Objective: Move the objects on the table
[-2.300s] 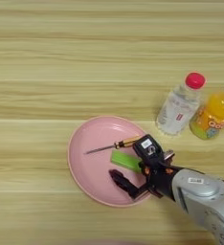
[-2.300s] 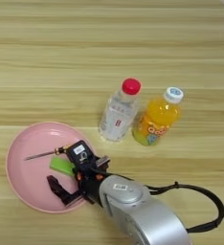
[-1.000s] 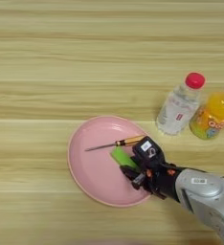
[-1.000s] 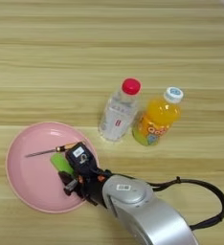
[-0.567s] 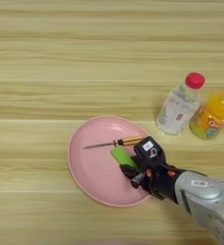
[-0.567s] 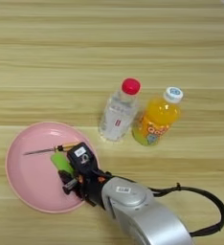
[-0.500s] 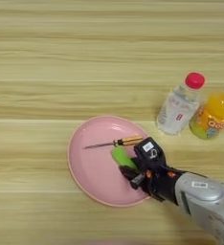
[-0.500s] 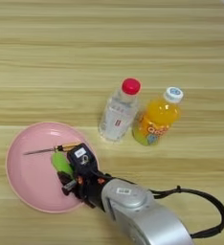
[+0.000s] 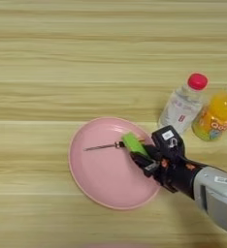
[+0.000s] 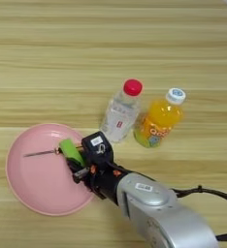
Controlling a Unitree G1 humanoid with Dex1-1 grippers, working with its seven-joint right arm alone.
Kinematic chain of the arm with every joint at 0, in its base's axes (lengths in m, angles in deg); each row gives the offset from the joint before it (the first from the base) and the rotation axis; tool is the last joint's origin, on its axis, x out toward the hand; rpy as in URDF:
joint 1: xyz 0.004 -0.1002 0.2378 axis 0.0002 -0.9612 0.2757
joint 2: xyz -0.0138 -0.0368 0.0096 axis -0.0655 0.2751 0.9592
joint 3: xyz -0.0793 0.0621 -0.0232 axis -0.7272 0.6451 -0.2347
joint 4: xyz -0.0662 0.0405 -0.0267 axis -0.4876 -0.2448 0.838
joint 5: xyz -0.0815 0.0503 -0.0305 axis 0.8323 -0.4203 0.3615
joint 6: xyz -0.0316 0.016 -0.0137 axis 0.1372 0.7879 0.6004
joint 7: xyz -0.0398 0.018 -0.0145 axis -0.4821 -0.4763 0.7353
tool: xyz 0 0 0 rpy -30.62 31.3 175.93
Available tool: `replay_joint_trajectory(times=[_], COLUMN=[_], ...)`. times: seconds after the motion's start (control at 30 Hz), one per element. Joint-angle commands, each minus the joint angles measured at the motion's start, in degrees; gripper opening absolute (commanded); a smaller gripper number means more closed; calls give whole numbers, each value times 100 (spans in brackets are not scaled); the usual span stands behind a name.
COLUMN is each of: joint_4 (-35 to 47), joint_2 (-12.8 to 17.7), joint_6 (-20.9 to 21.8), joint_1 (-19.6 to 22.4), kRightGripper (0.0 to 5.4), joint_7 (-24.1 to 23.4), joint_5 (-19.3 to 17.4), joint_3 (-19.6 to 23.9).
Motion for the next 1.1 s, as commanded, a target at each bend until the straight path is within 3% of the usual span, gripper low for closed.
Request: replay_joint_trajectory(times=[0.03,0.37,0.67,0.83,1.1], joint_4=[214,313,-14,-320,-786], joint_2=[113,6,142,199,222], joint_6=[263,434,706,976,1359], joint_1=[-61,-614,-864,-1042,-1064], kRightGripper=[140,140,140,140,140], joint_7=[11,167,289,319,197], joint_5=[-29,-211,-173,-29,291], joint_3=[549,1342,2059,2145,1856])
